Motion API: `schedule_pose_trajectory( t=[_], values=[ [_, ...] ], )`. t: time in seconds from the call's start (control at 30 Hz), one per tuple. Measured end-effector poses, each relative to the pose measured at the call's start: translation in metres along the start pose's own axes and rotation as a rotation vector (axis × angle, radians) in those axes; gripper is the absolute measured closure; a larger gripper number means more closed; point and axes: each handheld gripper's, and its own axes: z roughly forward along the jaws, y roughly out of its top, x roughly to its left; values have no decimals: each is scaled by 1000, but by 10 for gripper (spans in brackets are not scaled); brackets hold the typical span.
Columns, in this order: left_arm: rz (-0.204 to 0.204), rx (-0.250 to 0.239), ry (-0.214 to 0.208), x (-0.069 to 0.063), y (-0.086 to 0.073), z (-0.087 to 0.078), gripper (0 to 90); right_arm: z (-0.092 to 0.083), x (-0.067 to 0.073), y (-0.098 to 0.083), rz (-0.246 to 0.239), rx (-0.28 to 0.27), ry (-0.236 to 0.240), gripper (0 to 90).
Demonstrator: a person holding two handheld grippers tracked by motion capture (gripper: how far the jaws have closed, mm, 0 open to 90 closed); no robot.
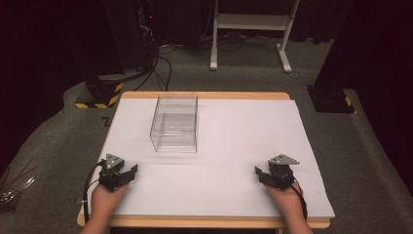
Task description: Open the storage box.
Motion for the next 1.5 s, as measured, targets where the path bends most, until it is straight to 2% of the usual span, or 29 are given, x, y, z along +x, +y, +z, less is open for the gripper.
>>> schedule_pose_trajectory(
  t=[0.13, 0.17, 0.2, 0.37, 0.43, 0.47, 0.5, 0.53, 0.57, 0.6, 0.63, 0.67, 0.7, 0.73, 0.77, 0.87, 0.93, 1.03, 1.07, 1.13, 1.23, 1.3, 1.37, 1.4, 1.5],
  values=[
    [18, -6, 13, -2, 0, 0, 421, 0, 0, 0, 0, -1, 2, 380],
    [16, -5, 8, -2, 0, 0, 421, 0, 0, 0, 0, -1, 2, 380],
    [-16, -3, -11, 1, 0, 0, 424, 0, 0, 0, 2, -2, 4, 379],
    [-16, 6, -25, 2, 1, 0, 411, 0, -1, 0, 2, -2, 5, 378],
    [-24, 4, -53, 4, 1, 1, 370, 0, -1, 0, 1, -1, 5, 377],
    [-21, 0, -52, 4, 1, 0, 372, 0, 0, 0, 1, -1, 5, 376],
    [-21, 0, -52, 4, 1, 0, 411, 0, 0, 0, 1, 0, 5, 377],
    [-12, -6, -66, 4, 0, -1, 411, 0, 0, 0, 1, 0, 5, 377],
    [10, -16, -97, 3, 0, -3, 490, 0, 0, 0, 0, 0, 4, 376],
    [51, -38, -105, -1, 0, -4, 536, 0, 0, 0, 1, 0, 5, 376],
    [51, -38, -105, -1, 0, -4, 543, 0, 0, 0, 1, 0, 5, 376],
    [59, -69, -158, -4, 3, -7, 548, 0, 0, 0, 1, 0, 5, 376],
    [59, -69, -158, -4, 3, -7, 557, 0, 0, 0, 1, 0, 5, 376],
    [36, -90, -221, -7, 8, -9, 566, 0, 0, 0, 3, 1, 5, 376],
    [36, -90, -221, -7, 8, -9, 566, 0, 0, 0, 3, 1, 6, 376],
    [71, -150, -222, -20, 19, -13, 557, 0, -1, 0, 3, 1, 9, 372],
    [68, -165, -250, -27, 27, -15, 557, 0, -1, 0, 3, 1, 9, 371],
    [41, -147, -285, -36, 38, -13, 513, 0, -1, 0, 3, 1, 10, 369],
    [51, -143, -284, -40, 42, -13, 520, 0, -1, 0, 3, 1, 10, 368],
    [85, -144, -253, -47, 48, -13, 546, 0, -1, 0, 3, 1, 11, 367],
    [65, -156, -267, -49, 56, -9, 543, 0, -1, 0, 1, 1, 11, 367],
    [65, -158, -270, -51, 62, -6, 506, 0, -1, 0, 0, 1, 11, 367],
    [76, -154, -267, -52, 65, -4, 476, 0, -1, 0, 0, 1, 12, 367],
    [100, -156, -245, -55, 70, -1, 463, 0, -1, 0, 0, 1, 12, 367],
    [97, -157, -244, -56, 76, 4, 438, 0, -1, 0, 0, 1, 11, 367]
  ],
)
